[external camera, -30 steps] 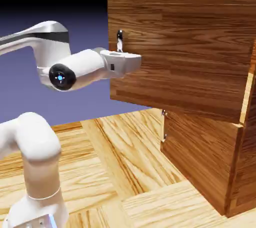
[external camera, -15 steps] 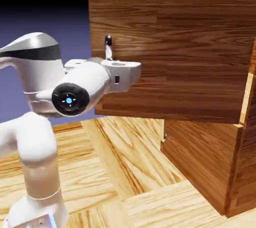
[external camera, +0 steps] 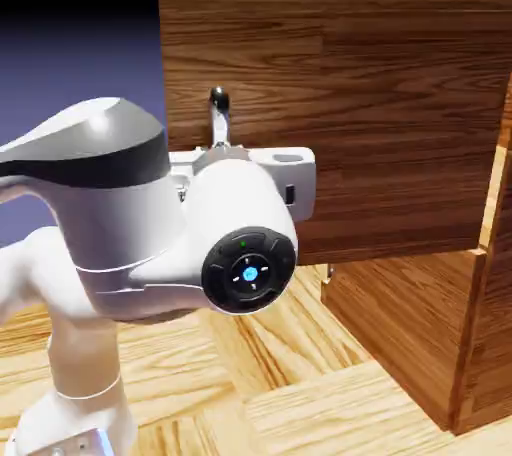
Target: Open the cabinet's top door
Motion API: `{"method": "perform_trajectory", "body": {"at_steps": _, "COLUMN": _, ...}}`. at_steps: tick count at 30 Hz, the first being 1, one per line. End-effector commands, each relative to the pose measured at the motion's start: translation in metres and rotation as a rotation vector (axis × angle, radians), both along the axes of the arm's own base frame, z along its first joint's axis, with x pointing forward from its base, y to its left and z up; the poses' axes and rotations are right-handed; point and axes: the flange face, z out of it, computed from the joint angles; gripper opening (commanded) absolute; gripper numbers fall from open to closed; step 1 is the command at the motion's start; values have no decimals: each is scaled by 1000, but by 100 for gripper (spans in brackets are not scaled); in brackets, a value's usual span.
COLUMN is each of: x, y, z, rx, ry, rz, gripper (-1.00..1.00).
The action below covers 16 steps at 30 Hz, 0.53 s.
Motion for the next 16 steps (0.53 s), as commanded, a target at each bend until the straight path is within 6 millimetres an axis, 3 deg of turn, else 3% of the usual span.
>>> {"method": "perform_trajectory", "body": {"at_steps": 1, "x": 0, "y": 1, "z": 0, "rx": -1, "ry": 0, "rz": -4, "gripper": -100}}
{"method": "perform_trajectory", "body": {"at_steps": 5, "x": -1, "y": -1, "z": 3, "rx": 7, "ry": -9, "rz": -8, "gripper": -100}}
{"method": "perform_trajectory", "body": {"at_steps": 16, "x": 17, "y": -90, "z": 3, "rx": 10, "ry": -10, "rz": 208, "gripper": -100}}
